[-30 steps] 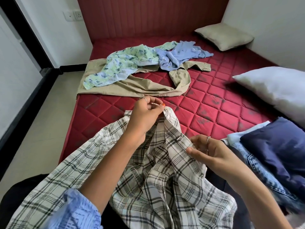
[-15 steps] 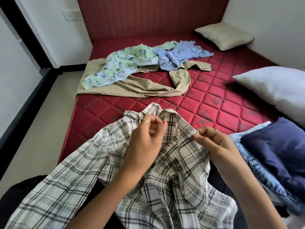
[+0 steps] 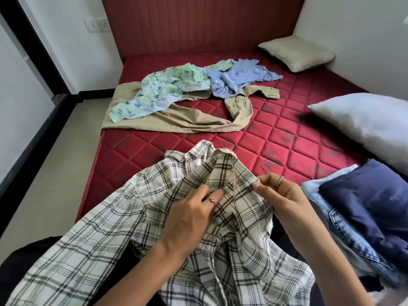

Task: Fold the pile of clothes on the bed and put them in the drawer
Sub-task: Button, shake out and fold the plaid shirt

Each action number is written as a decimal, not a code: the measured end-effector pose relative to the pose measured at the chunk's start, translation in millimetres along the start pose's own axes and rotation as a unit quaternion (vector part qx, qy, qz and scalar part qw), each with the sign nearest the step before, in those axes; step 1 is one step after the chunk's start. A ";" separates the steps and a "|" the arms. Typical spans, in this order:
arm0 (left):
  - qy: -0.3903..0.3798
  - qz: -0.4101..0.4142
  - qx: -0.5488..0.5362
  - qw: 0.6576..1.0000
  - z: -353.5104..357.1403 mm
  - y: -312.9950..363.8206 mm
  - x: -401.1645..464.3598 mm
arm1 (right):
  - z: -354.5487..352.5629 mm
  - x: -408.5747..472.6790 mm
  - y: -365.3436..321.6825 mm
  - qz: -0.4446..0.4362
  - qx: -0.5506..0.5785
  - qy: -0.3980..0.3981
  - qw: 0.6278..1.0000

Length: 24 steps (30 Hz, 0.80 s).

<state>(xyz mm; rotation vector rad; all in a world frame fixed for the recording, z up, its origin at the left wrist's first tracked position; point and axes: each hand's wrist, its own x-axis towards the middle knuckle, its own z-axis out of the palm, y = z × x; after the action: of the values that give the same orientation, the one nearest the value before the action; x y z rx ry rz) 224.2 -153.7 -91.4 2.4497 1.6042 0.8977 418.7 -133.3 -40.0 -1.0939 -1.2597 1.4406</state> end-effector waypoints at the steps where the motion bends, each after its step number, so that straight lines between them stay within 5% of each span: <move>1: -0.001 0.011 0.013 1.000 -0.9 -0.5 2.6 | -0.4 0.1 -0.1 0.000 0.002 0.001 1.000; 16: -0.025 -0.037 0.021 0.999 3.4 -5.5 11.7 | 5.0 -2.1 1.8 0.016 -0.015 -0.008 1.000; 24: -0.009 -0.094 -0.065 0.993 -8.2 4.1 7.3 | 9.3 -5.1 -0.2 -0.012 -0.043 -0.013 0.999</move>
<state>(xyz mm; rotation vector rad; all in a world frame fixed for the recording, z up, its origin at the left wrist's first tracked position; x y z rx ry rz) 225.4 -151.2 -80.0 2.1730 1.6782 0.9157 410.7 -140.1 -38.6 -1.1162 -1.3592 1.3970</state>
